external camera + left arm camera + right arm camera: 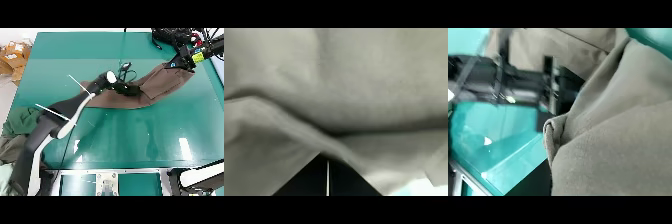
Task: Fold the shirts.
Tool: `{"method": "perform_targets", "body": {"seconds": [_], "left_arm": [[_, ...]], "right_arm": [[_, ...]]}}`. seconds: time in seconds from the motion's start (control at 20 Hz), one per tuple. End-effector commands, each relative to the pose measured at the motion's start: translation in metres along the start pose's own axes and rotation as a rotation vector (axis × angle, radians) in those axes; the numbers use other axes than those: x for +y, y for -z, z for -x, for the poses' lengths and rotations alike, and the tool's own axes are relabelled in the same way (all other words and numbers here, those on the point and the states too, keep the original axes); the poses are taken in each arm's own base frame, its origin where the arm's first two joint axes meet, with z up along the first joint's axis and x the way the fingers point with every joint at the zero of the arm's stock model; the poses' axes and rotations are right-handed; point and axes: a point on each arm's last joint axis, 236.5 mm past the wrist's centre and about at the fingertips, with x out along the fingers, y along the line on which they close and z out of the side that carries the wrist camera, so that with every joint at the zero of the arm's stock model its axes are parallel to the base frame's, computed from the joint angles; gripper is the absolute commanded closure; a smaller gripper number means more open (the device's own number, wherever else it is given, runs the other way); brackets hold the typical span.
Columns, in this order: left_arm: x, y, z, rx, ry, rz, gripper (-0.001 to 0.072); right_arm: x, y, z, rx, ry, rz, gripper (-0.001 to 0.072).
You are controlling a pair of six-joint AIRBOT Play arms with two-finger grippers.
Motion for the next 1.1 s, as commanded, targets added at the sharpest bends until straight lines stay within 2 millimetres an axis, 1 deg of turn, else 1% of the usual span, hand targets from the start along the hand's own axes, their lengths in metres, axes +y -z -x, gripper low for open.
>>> {"method": "perform_targets", "body": {"seconds": [0.0,0.05,0.15,0.2,0.3,0.35,0.4,0.5,0.55,0.6,0.65,0.7,0.75,0.8,0.85,0.95,1.0,1.05], "left_arm": [[0.017,-0.005,0.074,0.098,-0.011,-0.07,0.0687],[0.032,-0.009,0.111,0.119,-0.052,-0.076,0.0687],[0.065,-0.017,0.184,0.132,-0.154,-0.075,0.0686],[0.08,-0.021,0.217,0.119,-0.2,-0.062,0.0686],[0.102,-0.033,0.278,0.052,-0.248,-0.021,0.0686],[0.111,-0.037,0.303,0.017,-0.268,0.001,0.0686],[0.12,-0.038,0.322,-0.004,-0.282,0.022,0.0687],[0.136,-0.035,0.349,-0.024,-0.304,0.061,0.0687],[0.144,-0.032,0.357,-0.022,-0.31,0.081,0.0686],[0.149,-0.029,0.363,-0.02,-0.314,0.095,0.0687],[0.153,-0.027,0.367,-0.019,-0.317,0.108,0.0686],[0.155,-0.026,0.369,-0.018,-0.319,0.114,0.0686],[0.156,-0.024,0.37,-0.012,-0.319,0.116,0.0686],[0.156,-0.023,0.37,-0.006,-0.322,0.116,0.0686],[0.156,-0.023,0.37,-0.004,-0.321,0.117,0.0686],[0.157,-0.024,0.37,-0.011,-0.323,0.115,0.0687],[0.157,-0.025,0.37,-0.012,-0.323,0.115,0.0686],[0.157,-0.024,0.37,-0.01,-0.323,0.116,0.0686]], "right_arm": [[0.016,-0.008,-0.011,-0.021,0.007,-0.015,0.0695],[0.026,-0.009,-0.019,-0.019,0.001,-0.012,0.0695],[0.058,-0.016,-0.043,-0.029,-0.018,0.032,0.0695],[0.078,-0.021,-0.058,-0.045,-0.031,0.063,0.0695],[0.126,-0.034,-0.098,-0.096,-0.073,0.093,0.0695],[0.148,-0.036,-0.122,-0.108,-0.097,0.098,0.0694],[0.169,-0.034,-0.151,-0.105,-0.119,0.097,0.0695],[0.205,-0.031,-0.22,-0.121,-0.161,0.098,0.0693],[0.223,-0.03,-0.26,-0.156,-0.182,0.108,0.0654],[0.237,-0.029,-0.299,-0.201,-0.198,0.113,0.0379],[0.246,-0.025,-0.328,-0.23,-0.203,0.124,0.0162],[0.247,-0.02,-0.345,-0.235,-0.201,0.134,0.0161],[0.24,-0.017,-0.347,-0.21,-0.186,0.136,0.0161],[0.221,-0.021,-0.335,-0.185,-0.144,0.145,0.0162],[0.195,-0.03,-0.316,-0.168,-0.093,0.146,0.0161],[0.131,-0.051,-0.262,-0.138,0.003,0.096,0.0162],[0.093,-0.058,-0.232,-0.123,0.054,0.053,0.0161],[0.057,-0.061,-0.205,-0.105,0.101,0.008,0.0162]]}}
